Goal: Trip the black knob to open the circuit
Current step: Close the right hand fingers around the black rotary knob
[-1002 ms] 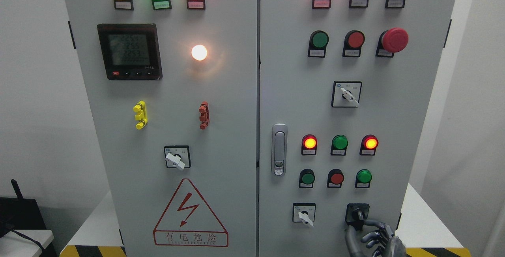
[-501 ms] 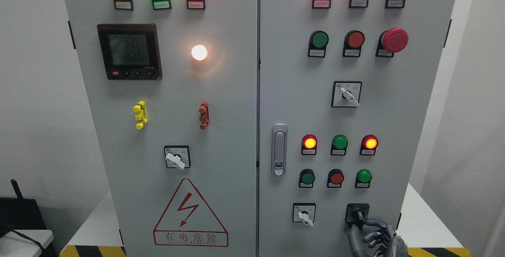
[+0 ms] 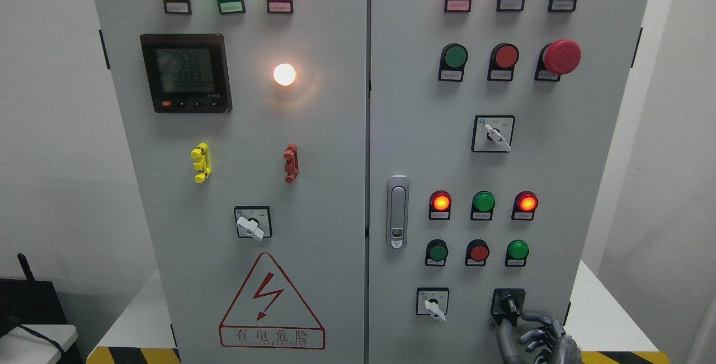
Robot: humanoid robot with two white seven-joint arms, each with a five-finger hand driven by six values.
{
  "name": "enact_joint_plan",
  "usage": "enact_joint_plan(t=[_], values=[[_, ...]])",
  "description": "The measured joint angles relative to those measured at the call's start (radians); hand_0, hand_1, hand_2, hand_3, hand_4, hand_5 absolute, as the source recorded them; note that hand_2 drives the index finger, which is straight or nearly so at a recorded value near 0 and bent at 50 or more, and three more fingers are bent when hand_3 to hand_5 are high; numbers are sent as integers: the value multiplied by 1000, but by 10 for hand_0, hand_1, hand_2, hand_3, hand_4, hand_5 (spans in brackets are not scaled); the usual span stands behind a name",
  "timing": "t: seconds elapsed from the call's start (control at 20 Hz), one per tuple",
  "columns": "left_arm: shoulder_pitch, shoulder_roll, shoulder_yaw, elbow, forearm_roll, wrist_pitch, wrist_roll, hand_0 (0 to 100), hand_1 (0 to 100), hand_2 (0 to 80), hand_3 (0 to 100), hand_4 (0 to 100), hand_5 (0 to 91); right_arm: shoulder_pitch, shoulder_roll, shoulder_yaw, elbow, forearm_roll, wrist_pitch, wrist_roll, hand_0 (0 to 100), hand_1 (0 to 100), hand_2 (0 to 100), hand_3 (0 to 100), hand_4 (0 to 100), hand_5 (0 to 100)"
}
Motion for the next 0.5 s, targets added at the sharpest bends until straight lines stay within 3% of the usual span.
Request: enact_joint_plan(t=[0.5], values=[[0, 0, 0, 0, 0, 0, 0, 120, 389, 0, 0, 0, 0, 0, 0, -4, 1, 0, 0, -1, 443, 789, 488, 813, 865, 962]])
